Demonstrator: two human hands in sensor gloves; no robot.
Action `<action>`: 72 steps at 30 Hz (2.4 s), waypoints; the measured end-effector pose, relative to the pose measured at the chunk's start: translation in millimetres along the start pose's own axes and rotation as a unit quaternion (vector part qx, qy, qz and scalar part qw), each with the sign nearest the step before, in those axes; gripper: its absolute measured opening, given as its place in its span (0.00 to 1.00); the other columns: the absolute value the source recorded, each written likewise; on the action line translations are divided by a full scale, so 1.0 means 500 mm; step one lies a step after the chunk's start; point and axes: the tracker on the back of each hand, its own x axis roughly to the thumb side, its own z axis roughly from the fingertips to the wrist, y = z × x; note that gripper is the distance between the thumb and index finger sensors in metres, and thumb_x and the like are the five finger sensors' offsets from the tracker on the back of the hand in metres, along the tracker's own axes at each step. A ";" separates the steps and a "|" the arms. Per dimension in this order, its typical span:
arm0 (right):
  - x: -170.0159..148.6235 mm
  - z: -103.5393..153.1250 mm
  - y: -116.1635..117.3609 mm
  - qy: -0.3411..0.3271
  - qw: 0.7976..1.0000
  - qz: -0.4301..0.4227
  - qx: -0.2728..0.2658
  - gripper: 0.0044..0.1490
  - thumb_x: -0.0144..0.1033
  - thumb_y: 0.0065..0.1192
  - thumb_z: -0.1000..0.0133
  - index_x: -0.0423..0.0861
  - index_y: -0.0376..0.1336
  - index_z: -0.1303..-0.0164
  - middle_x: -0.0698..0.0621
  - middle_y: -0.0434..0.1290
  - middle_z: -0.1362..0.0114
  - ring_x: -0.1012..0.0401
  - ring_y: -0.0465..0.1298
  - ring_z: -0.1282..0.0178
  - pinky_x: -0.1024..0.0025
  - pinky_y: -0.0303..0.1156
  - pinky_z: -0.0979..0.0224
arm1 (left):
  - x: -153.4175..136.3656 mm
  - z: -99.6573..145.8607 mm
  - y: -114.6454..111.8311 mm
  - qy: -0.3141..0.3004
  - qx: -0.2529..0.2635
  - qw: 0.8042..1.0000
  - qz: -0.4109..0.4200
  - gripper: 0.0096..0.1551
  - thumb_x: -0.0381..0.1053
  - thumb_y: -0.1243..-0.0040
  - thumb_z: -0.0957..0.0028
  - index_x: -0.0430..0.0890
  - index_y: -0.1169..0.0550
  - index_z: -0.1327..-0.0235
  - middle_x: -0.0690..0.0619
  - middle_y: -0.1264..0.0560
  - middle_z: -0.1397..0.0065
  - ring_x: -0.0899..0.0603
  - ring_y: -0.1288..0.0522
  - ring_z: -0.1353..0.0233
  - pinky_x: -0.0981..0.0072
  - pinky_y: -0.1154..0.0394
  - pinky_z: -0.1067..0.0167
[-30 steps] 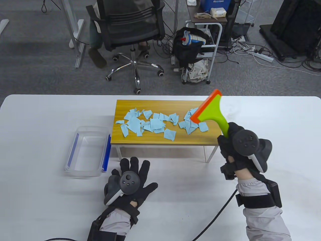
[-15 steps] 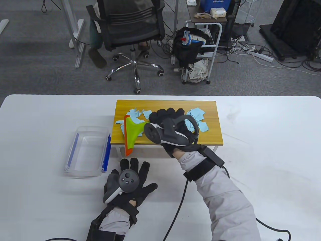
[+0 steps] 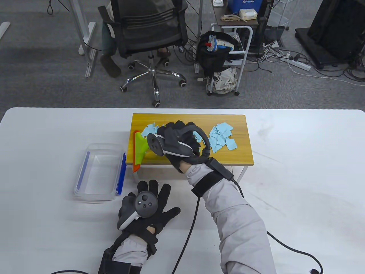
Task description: Scrape paper scraps from tabletop organizer into plastic storage box
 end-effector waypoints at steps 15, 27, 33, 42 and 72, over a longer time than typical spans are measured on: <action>-0.094 0.020 -0.008 0.080 0.996 0.013 0.022 0.31 0.22 0.74 0.48 0.47 0.61 0.36 0.41 0.67 0.34 0.38 0.69 0.38 0.24 0.55 0.32 | 0.000 -0.001 -0.001 -0.002 -0.002 1.000 0.002 0.53 0.78 0.43 0.47 0.59 0.49 0.16 0.43 0.63 0.12 0.27 0.72 0.19 0.18 0.69 0.35; -0.054 0.011 -0.046 -0.035 0.998 -0.046 0.019 0.34 0.19 0.71 0.49 0.48 0.60 0.33 0.42 0.65 0.30 0.38 0.64 0.32 0.21 0.49 0.29 | 0.001 -0.002 -0.003 -0.004 -0.007 1.000 0.006 0.53 0.79 0.44 0.47 0.59 0.49 0.16 0.43 0.63 0.12 0.27 0.72 0.19 0.18 0.69 0.35; -0.070 0.001 -0.026 -0.043 0.998 0.002 0.045 0.33 0.20 0.73 0.49 0.54 0.62 0.37 0.47 0.65 0.30 0.41 0.65 0.29 0.23 0.51 0.27 | 0.000 -0.002 -0.003 -0.004 -0.008 1.000 0.005 0.52 0.78 0.44 0.47 0.59 0.49 0.16 0.42 0.63 0.12 0.27 0.72 0.19 0.18 0.68 0.35; -0.142 0.008 -0.022 0.003 0.998 0.047 0.034 0.31 0.16 0.74 0.50 0.56 0.65 0.42 0.49 0.66 0.30 0.43 0.64 0.26 0.24 0.49 0.24 | 0.000 -0.003 -0.003 -0.003 -0.011 1.000 0.008 0.52 0.78 0.44 0.47 0.59 0.49 0.16 0.42 0.63 0.12 0.27 0.72 0.19 0.18 0.69 0.35; -0.105 -0.017 -0.013 0.054 0.987 0.134 0.063 0.47 0.39 0.75 0.50 0.56 0.51 0.25 0.43 0.75 0.39 0.49 0.84 0.62 0.49 0.81 0.55 | -0.002 -0.004 -0.002 0.000 -0.013 1.000 0.009 0.53 0.77 0.42 0.46 0.58 0.50 0.16 0.42 0.63 0.12 0.27 0.72 0.19 0.18 0.68 0.35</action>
